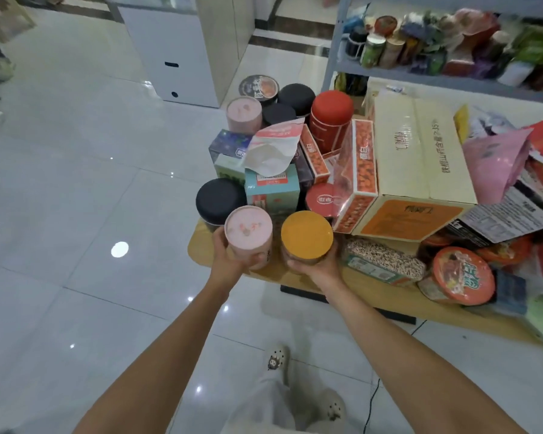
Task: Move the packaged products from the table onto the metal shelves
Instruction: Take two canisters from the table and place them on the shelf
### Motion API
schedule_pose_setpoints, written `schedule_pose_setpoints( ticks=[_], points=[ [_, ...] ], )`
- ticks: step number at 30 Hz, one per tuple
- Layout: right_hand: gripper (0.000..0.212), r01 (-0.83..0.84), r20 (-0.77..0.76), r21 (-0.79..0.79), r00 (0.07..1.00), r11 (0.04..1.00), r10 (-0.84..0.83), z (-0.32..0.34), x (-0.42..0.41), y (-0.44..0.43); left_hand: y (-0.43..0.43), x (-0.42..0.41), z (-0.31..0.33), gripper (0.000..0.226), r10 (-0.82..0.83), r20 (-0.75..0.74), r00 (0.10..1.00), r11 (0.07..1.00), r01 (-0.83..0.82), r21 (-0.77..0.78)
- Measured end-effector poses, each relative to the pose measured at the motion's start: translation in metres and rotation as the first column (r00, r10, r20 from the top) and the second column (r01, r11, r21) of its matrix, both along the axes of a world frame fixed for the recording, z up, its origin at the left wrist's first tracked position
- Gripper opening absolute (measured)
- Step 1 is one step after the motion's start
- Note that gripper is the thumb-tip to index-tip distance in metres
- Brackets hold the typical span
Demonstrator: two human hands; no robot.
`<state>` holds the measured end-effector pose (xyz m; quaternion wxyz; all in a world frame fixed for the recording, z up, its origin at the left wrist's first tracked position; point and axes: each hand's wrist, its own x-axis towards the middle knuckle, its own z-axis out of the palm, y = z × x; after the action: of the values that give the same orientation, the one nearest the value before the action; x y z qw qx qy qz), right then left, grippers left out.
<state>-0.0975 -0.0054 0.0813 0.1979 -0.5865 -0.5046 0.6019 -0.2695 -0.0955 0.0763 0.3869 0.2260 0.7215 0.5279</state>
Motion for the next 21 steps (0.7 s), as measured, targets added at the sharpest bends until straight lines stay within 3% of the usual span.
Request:
schedule_pose_setpoints(
  ticks=[6, 11, 15, 21],
  points=[
    [0.120, -0.009, 0.051, 0.093, 0.999, 0.996, 0.004, -0.004, 0.000, -0.001, 0.005, -0.008, -0.001, 0.098, -0.072, -0.085, 0.994, 0.997, 0.070, -0.027],
    [0.114, -0.073, 0.013, 0.058, 0.997, 0.996, 0.073, 0.000, 0.014, 0.003, 0.011, -0.005, 0.003, 0.110, -0.140, -0.153, 0.978, 0.990, 0.134, -0.050],
    [0.112, -0.146, -0.046, 0.032, 0.988, 0.989, 0.147, -0.002, 0.029, 0.009, 0.009, -0.002, 0.005, 0.117, -0.157, -0.064, 0.986, 0.985, 0.152, -0.076],
    [0.103, -0.317, -0.158, -0.066, 0.939, 0.946, 0.304, 0.001, 0.053, 0.016, -0.012, 0.030, 0.027, 0.077, -0.090, 0.062, 0.994, 0.996, 0.091, -0.016]
  ],
)
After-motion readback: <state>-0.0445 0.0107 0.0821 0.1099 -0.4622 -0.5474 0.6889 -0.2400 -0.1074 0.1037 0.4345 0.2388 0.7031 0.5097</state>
